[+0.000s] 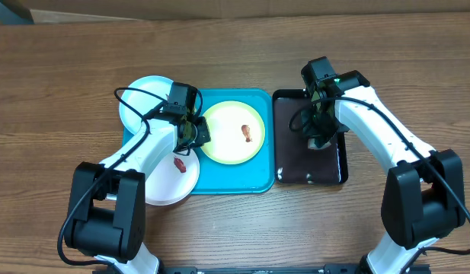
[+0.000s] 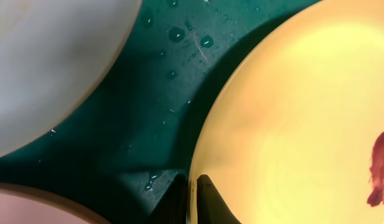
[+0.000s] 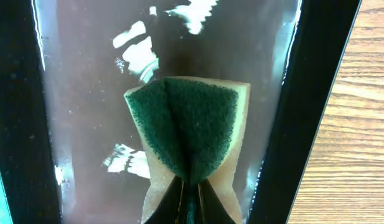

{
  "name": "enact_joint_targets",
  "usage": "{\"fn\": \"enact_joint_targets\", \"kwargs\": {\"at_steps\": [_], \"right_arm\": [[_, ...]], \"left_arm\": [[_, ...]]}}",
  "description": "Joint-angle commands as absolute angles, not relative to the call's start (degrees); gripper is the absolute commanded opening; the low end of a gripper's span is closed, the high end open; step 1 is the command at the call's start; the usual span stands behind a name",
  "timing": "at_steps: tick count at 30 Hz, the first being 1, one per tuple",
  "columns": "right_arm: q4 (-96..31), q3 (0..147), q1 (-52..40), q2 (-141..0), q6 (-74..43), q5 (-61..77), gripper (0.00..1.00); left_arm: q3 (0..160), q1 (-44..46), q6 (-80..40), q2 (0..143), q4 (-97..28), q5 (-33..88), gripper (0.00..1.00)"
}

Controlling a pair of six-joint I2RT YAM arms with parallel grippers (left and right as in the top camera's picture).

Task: Clean dirty plates on tray and stack at the side
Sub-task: 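Grasp the green sponge with the right gripper and lift it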

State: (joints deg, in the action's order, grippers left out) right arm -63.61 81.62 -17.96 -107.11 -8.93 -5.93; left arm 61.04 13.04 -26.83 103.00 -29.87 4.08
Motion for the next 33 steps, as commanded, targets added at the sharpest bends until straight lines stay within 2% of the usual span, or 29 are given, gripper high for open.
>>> {"fn": "enact_joint_targets", "kwargs": {"at_steps": [1, 7, 9, 16, 21, 30, 33], "right_arm": [[-62.85, 83.07, -17.89, -106.74, -8.03, -5.91, 0.04], [-61.82, 84.05, -17.89, -106.74, -8.05, -5.91, 0.04], [-61.87, 84.09, -17.93, -106.74, -8.05, -5.91, 0.04], [-61.84, 84.07, -17.93, -106.74, -8.08, -5.89, 0.04], [-61.93, 84.07, -17.93, -106.74, -8.08, -5.87, 0.04], [-62.30, 84.07, -17.93, -106.74, -8.08, -5.87, 0.04], [-62.30, 84.07, -17.93, -106.74, -8.10, -5.85, 0.04]], "left_arm": [[61.89, 13.10, -25.93, 103.28, -29.32, 4.54, 0.06], [61.89, 13.19, -25.96, 103.28, -30.20, 10.57, 0.04], [61.89, 13.19, -25.93, 103.28, -29.71, 9.13, 0.15], [61.89, 12.67, -25.89, 103.28, -27.07, 6.92, 0.27], [61.89, 12.82, -25.74, 103.55, -25.80, 5.26, 0.24], [61.01, 12.82, -25.74, 103.83, -26.11, 4.45, 0.31], [60.36, 12.82, -25.74, 103.83, -26.28, 4.25, 0.24]]}}
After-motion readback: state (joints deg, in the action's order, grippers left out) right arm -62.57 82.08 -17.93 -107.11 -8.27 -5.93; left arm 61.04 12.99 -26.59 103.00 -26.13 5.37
